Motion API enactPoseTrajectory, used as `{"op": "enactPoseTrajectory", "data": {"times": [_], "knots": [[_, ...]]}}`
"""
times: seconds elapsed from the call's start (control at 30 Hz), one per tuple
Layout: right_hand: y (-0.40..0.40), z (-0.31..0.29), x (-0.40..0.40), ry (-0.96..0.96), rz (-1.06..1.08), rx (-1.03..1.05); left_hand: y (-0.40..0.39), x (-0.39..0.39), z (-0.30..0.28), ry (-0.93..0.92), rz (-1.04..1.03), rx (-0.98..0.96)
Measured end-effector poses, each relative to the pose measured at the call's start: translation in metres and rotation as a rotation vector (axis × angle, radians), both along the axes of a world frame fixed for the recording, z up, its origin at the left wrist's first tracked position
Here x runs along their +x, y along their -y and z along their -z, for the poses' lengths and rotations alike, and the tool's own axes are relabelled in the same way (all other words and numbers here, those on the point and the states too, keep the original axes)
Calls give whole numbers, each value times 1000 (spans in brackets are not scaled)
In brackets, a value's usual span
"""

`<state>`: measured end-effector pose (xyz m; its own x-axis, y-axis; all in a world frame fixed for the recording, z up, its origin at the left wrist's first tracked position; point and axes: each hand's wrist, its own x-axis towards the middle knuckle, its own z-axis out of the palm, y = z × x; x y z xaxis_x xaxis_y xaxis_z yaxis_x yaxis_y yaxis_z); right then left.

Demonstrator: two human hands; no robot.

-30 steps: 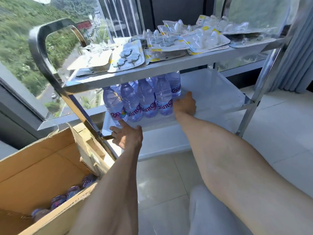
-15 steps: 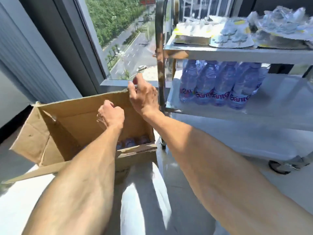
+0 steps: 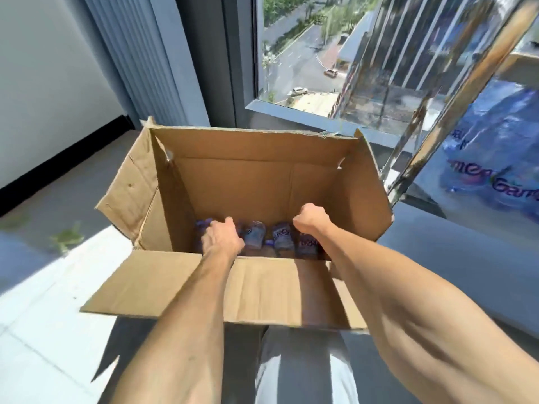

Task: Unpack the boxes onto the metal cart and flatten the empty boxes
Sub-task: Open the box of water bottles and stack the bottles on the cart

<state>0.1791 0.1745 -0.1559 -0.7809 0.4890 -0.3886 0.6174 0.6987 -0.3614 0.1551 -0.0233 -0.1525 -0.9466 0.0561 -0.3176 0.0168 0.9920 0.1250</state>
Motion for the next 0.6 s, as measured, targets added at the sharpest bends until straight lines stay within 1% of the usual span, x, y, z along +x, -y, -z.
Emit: {"op": "enactPoseTrajectory", "data": {"times": [0.1,0.17,0.27,0.4,0.47,0.53,0.57,0.6], "knots": [[-10,19,-8,69,31,-1,6,6,21,286,-18,-191],[-9,26,-15,113,-26,17,4,0,25,397,20,-273],[-5,40,-25,155,-90,35,-2,-9,28,425,67,-344],[-1,78,-17,262,-132,-14,-4,-15,30,317,69,-332],[-2,86,-14,318,-154,-59,-5,-19,33,313,41,-317],[-7,84,-24,291,-139,-106,-7,-23,36,365,27,-341],[-9,81,-30,234,-116,-148,-8,-26,38,397,30,-369],[-11,75,-34,183,-124,-148,-9,-28,41,429,37,-395]]}}
